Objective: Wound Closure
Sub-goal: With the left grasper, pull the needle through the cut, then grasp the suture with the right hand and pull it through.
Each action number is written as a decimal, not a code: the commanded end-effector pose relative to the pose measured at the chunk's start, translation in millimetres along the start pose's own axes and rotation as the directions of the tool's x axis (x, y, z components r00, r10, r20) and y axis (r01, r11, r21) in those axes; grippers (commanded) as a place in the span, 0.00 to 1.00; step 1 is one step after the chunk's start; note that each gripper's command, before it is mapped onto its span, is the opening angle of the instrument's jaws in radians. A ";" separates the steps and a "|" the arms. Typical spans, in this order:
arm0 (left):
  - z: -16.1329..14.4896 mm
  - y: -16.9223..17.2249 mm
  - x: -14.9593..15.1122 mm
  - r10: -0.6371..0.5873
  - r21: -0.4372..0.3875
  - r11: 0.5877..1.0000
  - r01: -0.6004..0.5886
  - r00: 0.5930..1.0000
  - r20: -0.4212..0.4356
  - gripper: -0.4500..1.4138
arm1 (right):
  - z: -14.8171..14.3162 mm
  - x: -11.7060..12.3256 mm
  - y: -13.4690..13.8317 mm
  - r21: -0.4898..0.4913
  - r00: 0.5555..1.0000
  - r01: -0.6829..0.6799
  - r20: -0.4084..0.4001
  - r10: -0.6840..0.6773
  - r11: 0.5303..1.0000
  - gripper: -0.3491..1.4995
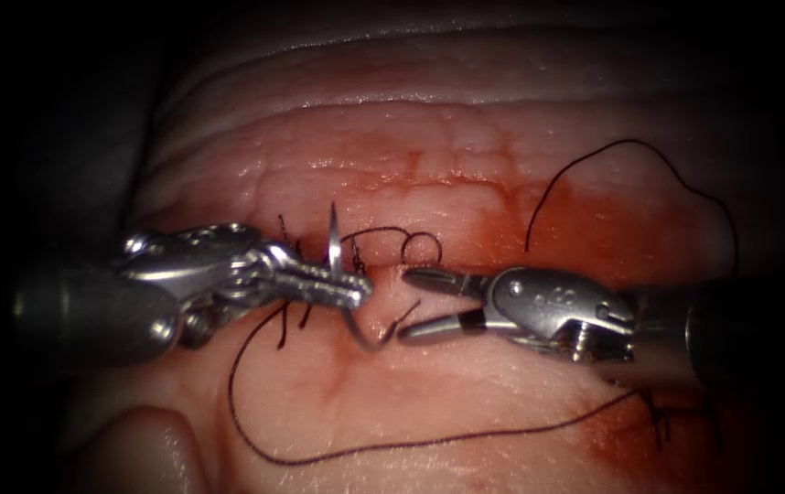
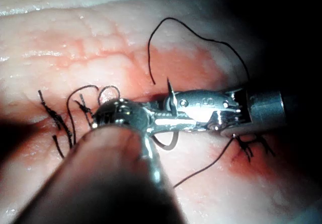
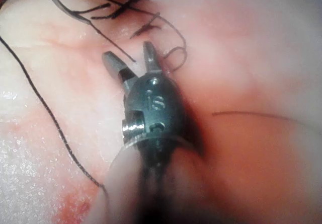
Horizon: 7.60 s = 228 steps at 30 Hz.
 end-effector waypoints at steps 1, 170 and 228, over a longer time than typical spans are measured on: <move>0.3 -0.6 -0.3 0.001 0.003 1.000 -0.001 1.000 0.001 0.00 | 0.8 -1.0 -0.3 0.002 1.000 0.002 0.005 -0.002 1.000 0.35; -12.3 16.5 4.6 0.529 0.353 0.690 -0.632 0.773 0.349 0.00 | -5.6 9.5 -11.8 -0.043 0.847 0.532 0.003 -0.532 0.846 0.94; -12.0 15.8 4.2 0.531 0.360 0.684 -0.635 0.771 0.352 0.00 | -6.1 11.5 -24.5 0.049 0.728 0.682 0.056 -0.683 0.730 0.53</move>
